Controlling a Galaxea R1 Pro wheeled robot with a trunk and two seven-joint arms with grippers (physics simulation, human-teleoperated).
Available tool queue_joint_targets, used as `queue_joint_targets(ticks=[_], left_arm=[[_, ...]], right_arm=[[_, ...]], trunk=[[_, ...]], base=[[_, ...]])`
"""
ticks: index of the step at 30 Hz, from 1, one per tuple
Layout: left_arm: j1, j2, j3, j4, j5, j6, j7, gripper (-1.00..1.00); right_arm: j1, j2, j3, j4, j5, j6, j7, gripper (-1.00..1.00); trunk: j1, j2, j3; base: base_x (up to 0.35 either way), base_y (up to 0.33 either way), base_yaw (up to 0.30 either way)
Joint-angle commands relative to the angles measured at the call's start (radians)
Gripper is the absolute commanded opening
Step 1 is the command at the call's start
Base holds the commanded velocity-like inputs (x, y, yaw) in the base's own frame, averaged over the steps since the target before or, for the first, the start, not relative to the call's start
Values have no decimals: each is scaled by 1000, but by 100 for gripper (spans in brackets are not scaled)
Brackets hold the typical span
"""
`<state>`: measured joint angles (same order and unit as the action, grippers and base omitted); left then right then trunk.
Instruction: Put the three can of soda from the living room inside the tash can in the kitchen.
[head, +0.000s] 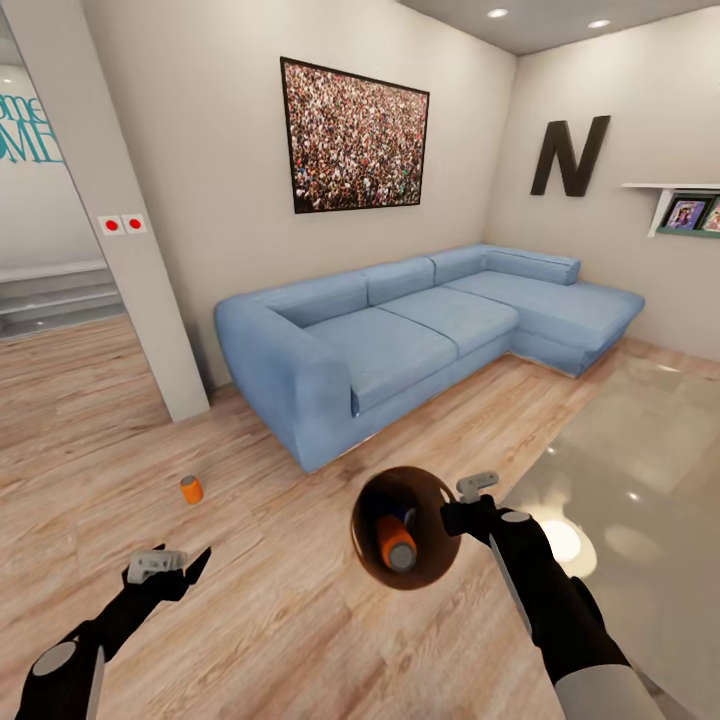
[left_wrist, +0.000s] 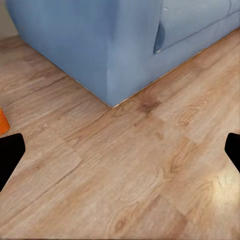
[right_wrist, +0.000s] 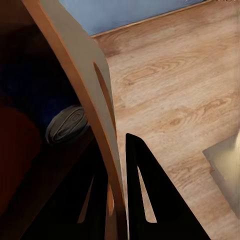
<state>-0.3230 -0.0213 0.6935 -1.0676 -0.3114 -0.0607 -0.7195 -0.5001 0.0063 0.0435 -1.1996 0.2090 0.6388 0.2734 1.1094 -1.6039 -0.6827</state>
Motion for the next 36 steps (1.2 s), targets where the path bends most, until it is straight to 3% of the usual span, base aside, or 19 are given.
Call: queue_joint_targets(ticks=[1, 10, 36], left_arm=[[0, 1, 0, 7, 1, -1, 6, 100], [-1, 3, -1, 48, 0, -1, 29, 100], [-1, 3, -2, 88, 3, -1, 29, 100]], right_arm=[[0, 0, 0, -1, -11, 0, 5, -100], [1, 5, 0, 0, -11, 0, 1, -100], [6, 17, 7, 5, -12, -1, 3, -100]], trunk=[[0, 0, 0], [0, 0, 0], [0, 0, 3]], base=[[183, 28, 0], [191, 168, 0], [95, 307, -35]])
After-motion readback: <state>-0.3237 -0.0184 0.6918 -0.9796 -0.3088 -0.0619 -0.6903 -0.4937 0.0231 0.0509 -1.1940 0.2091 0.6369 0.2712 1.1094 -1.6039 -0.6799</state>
